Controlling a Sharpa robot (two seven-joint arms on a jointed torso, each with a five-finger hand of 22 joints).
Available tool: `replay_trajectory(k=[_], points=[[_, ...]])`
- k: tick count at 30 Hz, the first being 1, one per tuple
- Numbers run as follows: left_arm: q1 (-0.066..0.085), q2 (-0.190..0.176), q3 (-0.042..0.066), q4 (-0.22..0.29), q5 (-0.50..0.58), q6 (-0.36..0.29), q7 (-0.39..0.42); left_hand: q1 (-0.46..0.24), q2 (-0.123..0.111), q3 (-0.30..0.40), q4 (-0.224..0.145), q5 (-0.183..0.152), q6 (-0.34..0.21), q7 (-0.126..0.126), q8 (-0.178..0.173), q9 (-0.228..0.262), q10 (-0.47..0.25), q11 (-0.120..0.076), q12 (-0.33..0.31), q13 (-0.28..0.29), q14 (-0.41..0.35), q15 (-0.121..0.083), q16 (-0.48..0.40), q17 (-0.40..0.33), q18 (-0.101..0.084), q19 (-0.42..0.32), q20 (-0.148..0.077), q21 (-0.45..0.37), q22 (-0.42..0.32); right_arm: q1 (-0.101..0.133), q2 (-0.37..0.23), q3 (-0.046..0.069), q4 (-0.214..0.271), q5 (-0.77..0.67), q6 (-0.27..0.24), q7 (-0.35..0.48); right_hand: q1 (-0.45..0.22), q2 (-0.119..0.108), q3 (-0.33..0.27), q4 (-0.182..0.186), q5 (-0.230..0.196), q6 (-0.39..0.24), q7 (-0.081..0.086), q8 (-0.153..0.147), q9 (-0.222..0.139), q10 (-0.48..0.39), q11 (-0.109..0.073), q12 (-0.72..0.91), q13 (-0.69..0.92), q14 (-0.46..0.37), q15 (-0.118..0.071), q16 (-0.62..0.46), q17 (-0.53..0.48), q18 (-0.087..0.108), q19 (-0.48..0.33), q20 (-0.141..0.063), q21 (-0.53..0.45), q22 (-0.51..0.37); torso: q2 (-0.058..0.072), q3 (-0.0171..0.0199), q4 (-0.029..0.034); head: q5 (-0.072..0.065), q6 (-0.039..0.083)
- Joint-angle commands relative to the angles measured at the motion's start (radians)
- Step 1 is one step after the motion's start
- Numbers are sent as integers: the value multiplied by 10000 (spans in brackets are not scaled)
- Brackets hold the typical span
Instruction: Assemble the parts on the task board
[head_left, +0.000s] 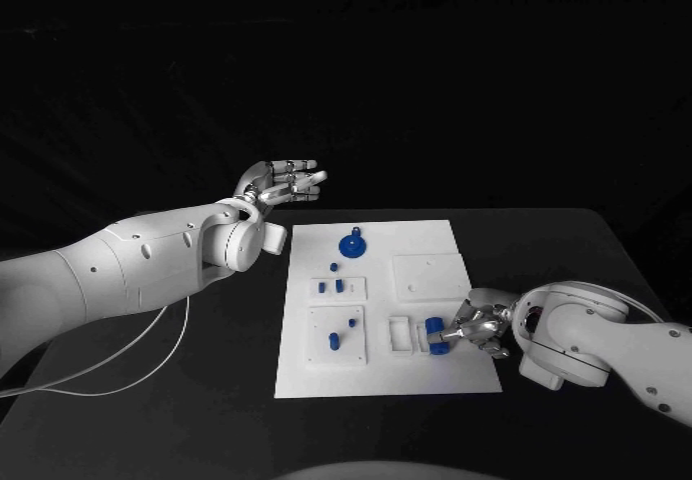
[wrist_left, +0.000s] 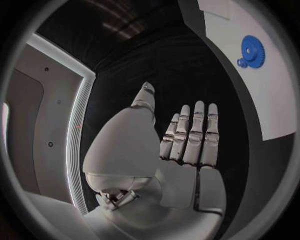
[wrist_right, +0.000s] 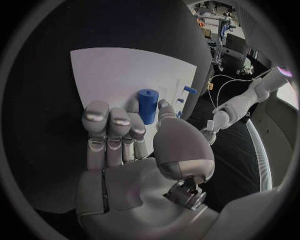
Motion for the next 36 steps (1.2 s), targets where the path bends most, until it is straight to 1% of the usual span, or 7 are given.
replay_trajectory(k=[1, 16, 19, 20, 21, 22, 36], points=[[5, 24, 6, 9, 56, 96, 114, -7, 18, 48, -11, 47, -5, 2, -34, -2, -22, 76, -44, -8, -41, -26, -53, -9, -15, -3, -7, 0, -9, -34, 93, -73, -79, -181, 172, -99, -47, 96, -1, 33, 9, -72, -5, -53, 10, 21, 20, -77, -16, 22, 21, 24, 4, -50, 559, 42, -59, 12, -4, 3, -10, -10, 17], [5, 45, 5, -6, 71, 237, -17, -270, 339, 203, -443, 113, 32, 148, -31, -1, 126, 167, -42, -8, -10, -41, -51, -8, -21, 7, -16, 2, -8, -33, 350, -215, -283, -368, -89, -146, 362, 610, 272, -491, 1254, -80, -50, -66, 122, 16, -26, -119, -49, 27, -15, -14, 10, -75, 562, 11, -84, 32, -4, -3, -15, 26, 28], [5, 51, 4, -22, 72, 254, -28, -270, 339, 203, -443, 113, 32, 148, -31, -1, 126, 167, -42, -8, -10, -41, -51, -8, -21, 7, -16, 2, -8, -32, 355, -222, -302, -386, -148, -150, 369, 319, 1782, -769, 592, -119, -91, -92, -110, -15, -24, -168, -62, 25, -69, -36, 15, -105, 560, -28, -105, 30, -5, -4, -14, 17, 55], [5, 53, 4, -27, 72, 261, -31, -288, 370, 202, -478, 122, 38, 149, -30, -1, 150, 174, -41, -7, -12, -42, -52, -8, -23, 8, -15, 3, -8, -32, 352, -224, -306, -391, -178, -150, 388, 17, 2855, -842, 23, -91, -91, -85, -211, -31, -63, -187, -63, 22, -87, -49, 16, -116, 563, -44, -103, 34, -9, -8, -16, 15, 70], [5, 54, 4, -31, 73, 267, -34, -288, 372, 202, -479, 122, 39, 149, -30, -1, 151, 174, -41, -7, -12, -42, -52, -8, -23, 8, -15, 3, -8, -32, 346, -225, -307, -395, -210, -151, -163, -1168, 5647, -787, -116, -26, -130, -75, -404, -14, -64, -187, -51, 21, -64, -67, 22, -147, 564, -50, -108, 35, -9, -8, -16, 15, 70], [5, 55, 4, -36, 73, 275, -37, -288, 372, 202, -479, 122, 39, 149, -30, -1, 151, 174, -41, -7, -12, -42, -52, -8, -23, 8, -15, 3, -8, -32, 339, -226, -305, -391, -246, -150, -329, -1149, 6074, -859, 302, 50, -91, -41, -321, -14, -84, -197, -55, 30, -65, -68, 22, -138, 563, -55, -108, 37, -8, -9, -13, 13, 78], [4, 12, -3, -72, 77, 343, -69, -317, 407, 198, -557, 127, 63, 147, -29, 0, 189, 204, -40, -7, -8, -43, -52, -8, -22, 10, -16, 4, -7, 64, 14, -222, 84, 522, -1064, -101, -1024, -919, 6994, -2138, 1149, -3, -105, -53, 479, 3, -116, -230, -80, 30, -76, -99, -2, -128, 563, -54, -130, 42, -11, -13, -12, 6, 144]])
